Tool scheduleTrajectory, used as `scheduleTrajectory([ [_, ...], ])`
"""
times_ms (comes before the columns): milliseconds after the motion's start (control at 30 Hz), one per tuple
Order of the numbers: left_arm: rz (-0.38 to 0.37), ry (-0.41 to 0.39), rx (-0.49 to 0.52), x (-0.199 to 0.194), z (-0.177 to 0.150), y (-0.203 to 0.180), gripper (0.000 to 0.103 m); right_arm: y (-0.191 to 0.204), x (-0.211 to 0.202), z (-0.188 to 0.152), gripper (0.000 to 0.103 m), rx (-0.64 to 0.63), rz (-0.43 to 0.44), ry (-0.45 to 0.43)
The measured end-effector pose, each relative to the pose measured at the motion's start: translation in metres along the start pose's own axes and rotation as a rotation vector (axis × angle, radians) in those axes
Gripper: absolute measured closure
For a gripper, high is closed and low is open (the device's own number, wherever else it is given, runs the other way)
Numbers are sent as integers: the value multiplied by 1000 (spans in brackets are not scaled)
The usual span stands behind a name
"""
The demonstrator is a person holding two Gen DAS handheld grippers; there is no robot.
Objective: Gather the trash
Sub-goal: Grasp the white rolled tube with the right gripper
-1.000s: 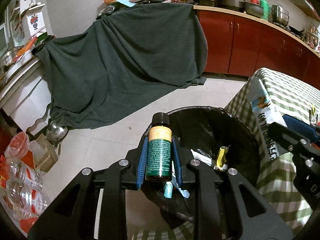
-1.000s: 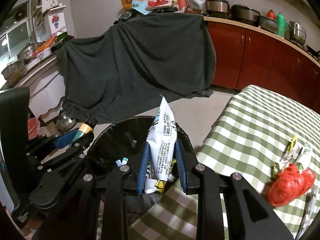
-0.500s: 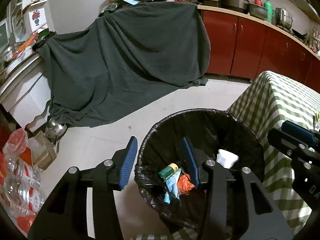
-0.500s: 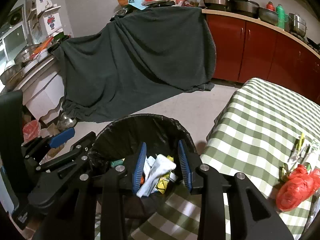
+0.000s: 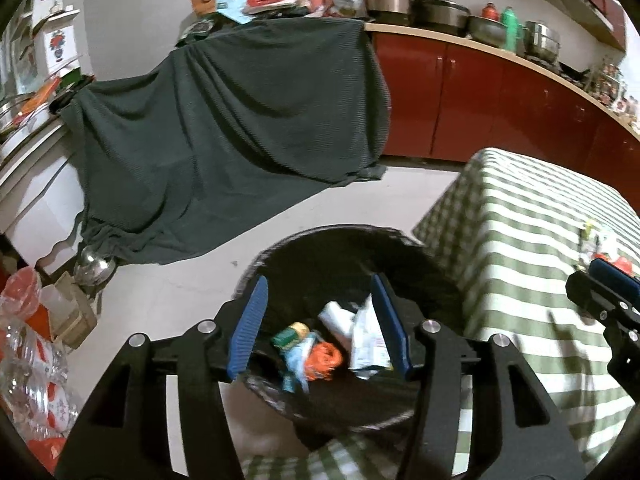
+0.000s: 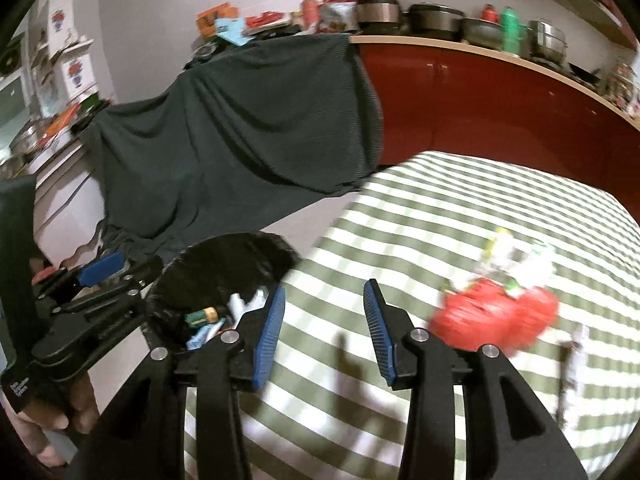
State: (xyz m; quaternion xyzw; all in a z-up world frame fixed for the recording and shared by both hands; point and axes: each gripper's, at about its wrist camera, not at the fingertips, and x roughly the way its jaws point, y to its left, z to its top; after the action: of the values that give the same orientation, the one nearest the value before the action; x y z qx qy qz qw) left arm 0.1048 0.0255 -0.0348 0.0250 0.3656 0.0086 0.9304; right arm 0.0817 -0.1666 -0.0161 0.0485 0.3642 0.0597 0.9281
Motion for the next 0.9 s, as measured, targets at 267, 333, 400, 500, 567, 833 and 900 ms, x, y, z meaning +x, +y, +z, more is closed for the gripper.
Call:
scheduleTrajectory([
  [267, -92, -14, 70, -20, -7, -54, 46, -50, -31, -20, 61, 61, -117, -17],
  [333, -108, -18, 83, -24, -8, -65, 44, -65, -38, -27, 61, 75, -152, -21],
  [400, -127, -18, 100, -27, -10, -78, 44, -80, -45, -34, 61, 99, -183, -24],
  [500, -150, -16, 124, -31, -13, -96, 44, -103, -52, -45, 61, 128, -220, -20],
  [567, -161, -17, 142, -34, -15, -106, 44, -118, -55, -52, 61, 152, -240, -10],
  [833, -175, -13, 187, -37, -21, -131, 44, -141, -52, -66, 61, 177, -242, 25],
  [900, -175, -12, 192, -38, -22, -134, 43, -141, -49, -66, 61, 171, -241, 35],
])
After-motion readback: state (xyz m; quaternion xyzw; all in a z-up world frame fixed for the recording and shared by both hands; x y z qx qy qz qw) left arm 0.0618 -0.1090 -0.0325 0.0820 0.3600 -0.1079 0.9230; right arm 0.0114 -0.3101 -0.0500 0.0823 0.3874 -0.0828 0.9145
